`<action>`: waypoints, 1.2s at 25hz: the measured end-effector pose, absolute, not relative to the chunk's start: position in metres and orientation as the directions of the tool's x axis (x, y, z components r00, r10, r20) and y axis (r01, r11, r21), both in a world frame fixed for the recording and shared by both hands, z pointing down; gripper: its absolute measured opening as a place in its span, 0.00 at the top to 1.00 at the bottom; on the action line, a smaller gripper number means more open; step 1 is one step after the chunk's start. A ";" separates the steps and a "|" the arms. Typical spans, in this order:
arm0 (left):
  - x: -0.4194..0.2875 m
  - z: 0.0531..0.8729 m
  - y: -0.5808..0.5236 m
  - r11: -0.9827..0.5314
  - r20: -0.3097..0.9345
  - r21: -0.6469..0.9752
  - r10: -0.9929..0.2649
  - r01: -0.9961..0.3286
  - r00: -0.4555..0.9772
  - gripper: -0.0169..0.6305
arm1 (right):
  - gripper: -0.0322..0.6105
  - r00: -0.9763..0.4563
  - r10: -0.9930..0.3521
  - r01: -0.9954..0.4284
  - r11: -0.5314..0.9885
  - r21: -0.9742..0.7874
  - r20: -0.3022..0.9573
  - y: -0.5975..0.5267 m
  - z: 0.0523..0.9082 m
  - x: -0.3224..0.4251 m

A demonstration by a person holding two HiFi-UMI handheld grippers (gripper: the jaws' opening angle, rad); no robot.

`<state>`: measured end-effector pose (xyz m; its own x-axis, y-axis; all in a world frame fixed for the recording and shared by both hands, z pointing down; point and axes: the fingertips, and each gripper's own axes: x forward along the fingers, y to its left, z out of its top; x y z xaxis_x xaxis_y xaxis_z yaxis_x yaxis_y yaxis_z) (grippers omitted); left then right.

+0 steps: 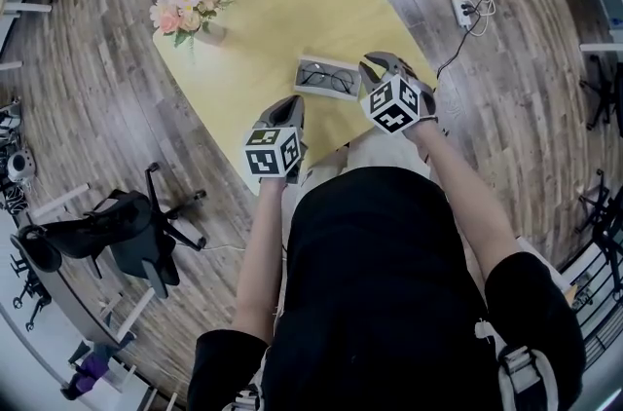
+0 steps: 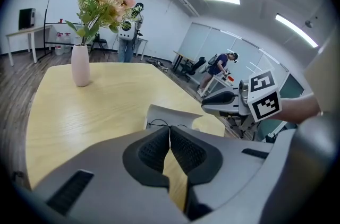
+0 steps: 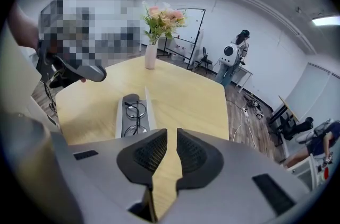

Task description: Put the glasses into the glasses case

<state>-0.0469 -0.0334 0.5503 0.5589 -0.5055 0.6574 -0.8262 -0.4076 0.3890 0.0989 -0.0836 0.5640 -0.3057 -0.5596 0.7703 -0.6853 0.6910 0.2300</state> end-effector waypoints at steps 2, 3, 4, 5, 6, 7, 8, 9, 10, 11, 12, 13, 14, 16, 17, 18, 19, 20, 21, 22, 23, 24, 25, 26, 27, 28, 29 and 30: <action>-0.047 0.551 -0.032 -0.408 0.663 0.387 -0.501 -0.827 0.557 0.94 | 0.84 -0.303 -0.549 -0.685 0.694 0.222 0.779 -0.082 0.570 0.100; -0.046 0.551 -0.031 -0.407 0.666 0.385 -0.499 -0.828 0.555 0.94 | 0.84 -0.303 -0.545 -0.685 0.695 0.219 0.782 -0.081 0.572 0.101; -0.046 0.553 -0.030 -0.407 0.668 0.384 -0.497 -0.829 0.554 0.94 | 0.84 -0.304 -0.543 -0.685 0.696 0.216 0.783 -0.080 0.574 0.102; -0.046 0.554 -0.028 -0.406 0.670 0.384 -0.496 -0.829 0.553 0.94 | 0.84 -0.306 -0.542 -0.687 0.695 0.212 0.783 -0.079 0.575 0.102; -0.047 0.555 -0.027 -0.405 0.672 0.384 -0.494 -0.830 0.552 0.94 | 0.84 -0.309 -0.541 -0.690 0.694 0.207 0.782 -0.078 0.575 0.102; -0.047 0.556 -0.026 -0.403 0.673 0.385 -0.493 -0.831 0.551 0.94 | 0.84 -0.313 -0.540 -0.692 0.693 0.202 0.781 -0.077 0.575 0.101; -0.048 0.556 -0.025 -0.400 0.674 0.386 -0.493 -0.831 0.550 0.94 | 0.84 -0.317 -0.538 -0.691 0.695 0.198 0.781 -0.075 0.575 0.100; -0.048 0.557 -0.025 -0.399 0.675 0.386 -0.492 -0.832 0.550 0.94 | 0.84 -0.320 -0.536 -0.689 0.698 0.196 0.781 -0.074 0.576 0.100; -0.048 0.557 -0.025 -0.398 0.675 0.387 -0.492 -0.832 0.550 0.94 | 0.84 -0.324 -0.533 -0.686 0.701 0.195 0.781 -0.073 0.576 0.099; -0.048 0.558 -0.024 -0.398 0.676 0.388 -0.491 -0.832 0.550 0.94 | 0.84 -0.327 -0.531 -0.683 0.704 0.193 0.781 -0.072 0.576 0.098; -0.047 0.558 -0.024 -0.398 0.677 0.388 -0.490 -0.832 0.550 0.94 | 0.84 -0.330 -0.529 -0.682 0.706 0.190 0.782 -0.071 0.576 0.097; -0.047 0.559 -0.024 -0.397 0.678 0.388 -0.488 -0.832 0.549 0.94 | 0.84 -0.334 -0.526 -0.681 0.708 0.185 0.782 -0.070 0.576 0.097; -0.047 0.560 -0.024 -0.397 0.680 0.387 -0.487 -0.832 0.549 0.94 | 0.85 -0.339 -0.523 -0.681 0.710 0.179 0.782 -0.069 0.577 0.096; -0.047 0.560 -0.023 -0.397 0.682 0.386 -0.485 -0.833 0.547 0.94 | 0.85 -0.349 -0.519 -0.685 0.709 0.165 0.780 -0.068 0.577 0.096; -0.047 0.561 -0.023 -0.397 0.683 0.386 -0.484 -0.833 0.547 0.94 | 0.85 -0.354 -0.517 -0.687 0.709 0.159 0.779 -0.067 0.577 0.096; -0.047 0.561 -0.022 -0.397 0.683 0.386 -0.483 -0.832 0.548 0.94 | 0.85 -0.359 -0.515 -0.687 0.711 0.153 0.778 -0.066 0.577 0.095; -0.047 0.561 -0.022 -0.398 0.684 0.387 -0.482 -0.832 0.548 0.94 | 0.85 -0.364 -0.511 -0.685 0.713 0.148 0.779 -0.065 0.577 0.095; -0.046 0.561 -0.022 -0.398 0.684 0.388 -0.481 -0.831 0.549 0.94 | 0.85 -0.369 -0.507 -0.682 0.717 0.144 0.779 -0.064 0.577 0.094; -0.046 0.562 -0.022 -0.398 0.684 0.388 -0.480 -0.831 0.549 0.94 | 0.85 -0.375 -0.501 -0.678 0.722 0.138 0.780 -0.062 0.577 0.093; -0.045 0.562 -0.021 -0.398 0.685 0.389 -0.479 -0.831 0.550 0.94 | 0.84 -0.381 -0.495 -0.674 0.727 0.132 0.781 -0.061 0.578 0.092; -0.045 0.562 -0.020 -0.399 0.685 0.389 -0.478 -0.831 0.550 0.94 | 0.83 -0.387 -0.488 -0.669 0.732 0.127 0.782 -0.059 0.578 0.092; -0.044 0.562 -0.020 -0.399 0.685 0.389 -0.477 -0.830 0.551 0.94 | 0.82 -0.391 -0.481 -0.664 0.738 0.121 0.785 -0.057 0.579 0.091; -0.044 0.561 -0.020 -0.400 0.685 0.389 -0.477 -0.830 0.551 0.94 | 0.81 -0.393 -0.474 -0.659 0.743 0.117 0.788 -0.055 0.580 0.090; -0.044 0.561 -0.020 -0.400 0.685 0.390 -0.477 -0.830 0.551 0.94 | 0.80 -0.394 -0.467 -0.655 0.747 0.115 0.791 -0.054 0.581 0.090; -0.044 0.561 -0.020 -0.400 0.684 0.390 -0.477 -0.829 0.552 0.94 | 0.80 -0.394 -0.462 -0.652 0.750 0.113 0.794 -0.052 0.583 0.089; -0.043 0.561 -0.020 -0.399 0.683 0.391 -0.478 -0.829 0.552 0.94 | 0.79 -0.394 -0.459 -0.651 0.751 0.110 0.796 -0.051 0.585 0.089; -0.043 0.560 -0.020 -0.400 0.682 0.391 -0.479 -0.829 0.553 0.94 | 0.79 -0.395 -0.456 -0.651 0.751 0.107 0.798 -0.050 0.586 0.089; -0.043 0.560 -0.020 -0.400 0.681 0.392 -0.479 -0.829 0.553 0.94 | 0.79 -0.395 -0.452 -0.651 0.752 0.104 0.799 -0.049 0.587 0.089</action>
